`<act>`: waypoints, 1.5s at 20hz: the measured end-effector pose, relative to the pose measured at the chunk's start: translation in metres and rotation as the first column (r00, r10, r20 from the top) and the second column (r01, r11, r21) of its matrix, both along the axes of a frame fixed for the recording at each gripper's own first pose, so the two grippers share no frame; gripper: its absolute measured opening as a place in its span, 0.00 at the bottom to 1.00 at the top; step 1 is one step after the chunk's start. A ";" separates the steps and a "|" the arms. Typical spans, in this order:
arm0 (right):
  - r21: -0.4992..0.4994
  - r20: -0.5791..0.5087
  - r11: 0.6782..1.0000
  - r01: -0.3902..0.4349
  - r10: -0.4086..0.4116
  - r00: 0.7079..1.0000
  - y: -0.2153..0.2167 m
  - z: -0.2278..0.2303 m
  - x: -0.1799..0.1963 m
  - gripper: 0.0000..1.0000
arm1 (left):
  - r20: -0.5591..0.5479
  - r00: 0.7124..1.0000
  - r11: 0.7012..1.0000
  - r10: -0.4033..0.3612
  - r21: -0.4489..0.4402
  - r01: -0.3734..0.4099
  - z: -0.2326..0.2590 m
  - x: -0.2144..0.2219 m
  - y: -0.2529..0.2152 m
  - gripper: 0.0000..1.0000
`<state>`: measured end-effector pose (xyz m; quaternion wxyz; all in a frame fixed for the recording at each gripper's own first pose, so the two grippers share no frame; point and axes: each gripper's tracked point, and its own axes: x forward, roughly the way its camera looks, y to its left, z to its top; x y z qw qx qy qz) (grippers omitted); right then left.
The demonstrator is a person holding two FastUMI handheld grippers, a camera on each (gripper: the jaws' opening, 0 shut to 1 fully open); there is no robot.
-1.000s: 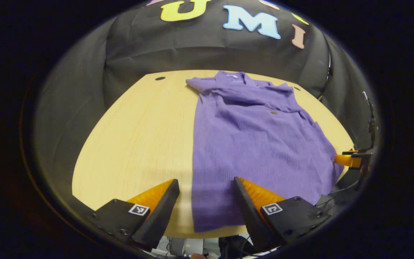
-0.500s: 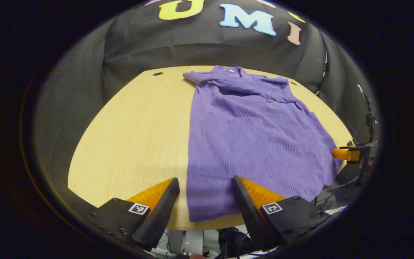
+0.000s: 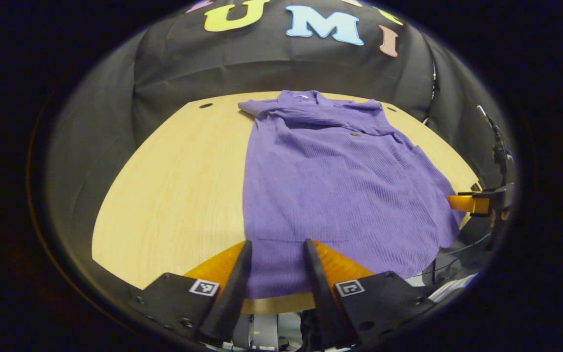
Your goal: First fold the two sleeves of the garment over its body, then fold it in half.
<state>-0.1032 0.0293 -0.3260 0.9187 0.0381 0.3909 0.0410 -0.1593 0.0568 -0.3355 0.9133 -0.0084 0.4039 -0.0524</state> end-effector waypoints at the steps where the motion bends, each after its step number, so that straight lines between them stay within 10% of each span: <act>1: 0.000 0.002 1.000 -0.006 0.006 1.000 0.003 0.000 0.001 0.72 | 0.003 1.000 1.000 -0.013 -0.002 0.013 0.001 -0.001 -0.003 0.56; 2: 0.005 0.006 1.000 -0.013 0.013 1.000 0.008 0.001 0.001 0.66 | -0.003 1.000 1.000 -0.019 -0.014 0.019 0.000 -0.002 -0.010 0.62; 3: 0.005 0.010 1.000 -0.010 0.009 1.000 0.010 0.002 0.002 0.52 | -0.001 1.000 0.999 -0.024 -0.021 0.024 0.000 -0.001 -0.013 0.36; 6: 0.009 0.017 1.000 -0.005 0.005 1.000 0.013 0.006 0.003 0.40 | -0.020 1.000 0.999 0.011 -0.048 -0.012 -0.001 0.002 -0.014 0.19; 8: 0.043 -0.013 0.999 0.031 -0.030 0.999 0.012 0.002 0.003 0.09 | -0.049 0.998 0.995 0.028 -0.093 -0.033 0.001 0.001 -0.014 0.12; 20: 0.268 0.116 0.963 0.022 -0.054 0.992 0.036 0.097 0.021 0.02 | -0.029 0.996 0.892 0.082 -0.444 -0.086 0.080 0.024 -0.034 0.07; 30: 0.286 0.277 0.956 -0.063 -0.020 0.961 0.044 0.190 0.081 0.02 | 0.086 0.988 0.848 0.129 -0.525 -0.065 0.153 0.099 -0.032 0.07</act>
